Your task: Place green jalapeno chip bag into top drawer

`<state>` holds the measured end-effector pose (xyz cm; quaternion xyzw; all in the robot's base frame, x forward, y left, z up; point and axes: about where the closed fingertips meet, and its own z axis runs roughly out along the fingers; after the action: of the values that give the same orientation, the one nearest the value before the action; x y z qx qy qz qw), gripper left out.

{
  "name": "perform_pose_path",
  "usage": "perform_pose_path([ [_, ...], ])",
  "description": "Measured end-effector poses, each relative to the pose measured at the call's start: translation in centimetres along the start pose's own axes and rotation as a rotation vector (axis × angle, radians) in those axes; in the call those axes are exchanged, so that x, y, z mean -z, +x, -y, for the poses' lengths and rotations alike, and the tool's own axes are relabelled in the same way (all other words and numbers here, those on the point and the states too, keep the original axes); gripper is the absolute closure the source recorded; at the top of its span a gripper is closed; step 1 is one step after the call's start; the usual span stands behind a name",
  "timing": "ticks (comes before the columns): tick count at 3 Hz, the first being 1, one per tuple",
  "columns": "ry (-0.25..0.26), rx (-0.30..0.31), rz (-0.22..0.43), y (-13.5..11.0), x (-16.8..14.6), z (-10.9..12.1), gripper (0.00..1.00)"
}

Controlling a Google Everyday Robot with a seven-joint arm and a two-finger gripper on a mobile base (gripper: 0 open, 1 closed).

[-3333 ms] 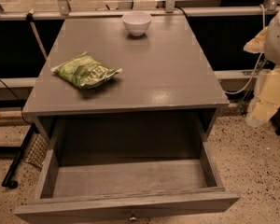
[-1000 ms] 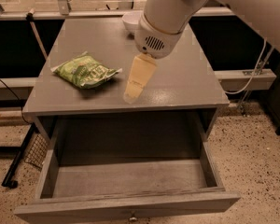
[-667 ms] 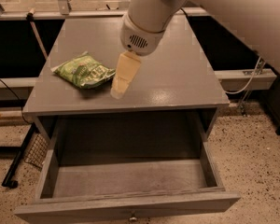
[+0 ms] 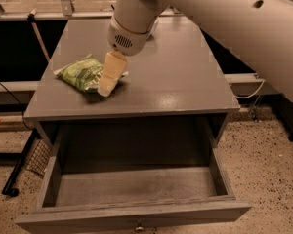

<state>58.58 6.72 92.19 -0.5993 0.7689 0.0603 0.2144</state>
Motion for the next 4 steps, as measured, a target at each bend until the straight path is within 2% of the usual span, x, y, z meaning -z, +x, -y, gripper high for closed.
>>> perform_pose_path([
  [1, -0.038, -0.063, 0.021, -1.8, -2.1, 1.6, 0.00],
  [3, -0.119, -0.136, 0.028, -2.9, -5.4, 3.3, 0.00],
  [4, -0.140, -0.171, 0.048, -2.9, -7.0, 3.7, 0.00],
])
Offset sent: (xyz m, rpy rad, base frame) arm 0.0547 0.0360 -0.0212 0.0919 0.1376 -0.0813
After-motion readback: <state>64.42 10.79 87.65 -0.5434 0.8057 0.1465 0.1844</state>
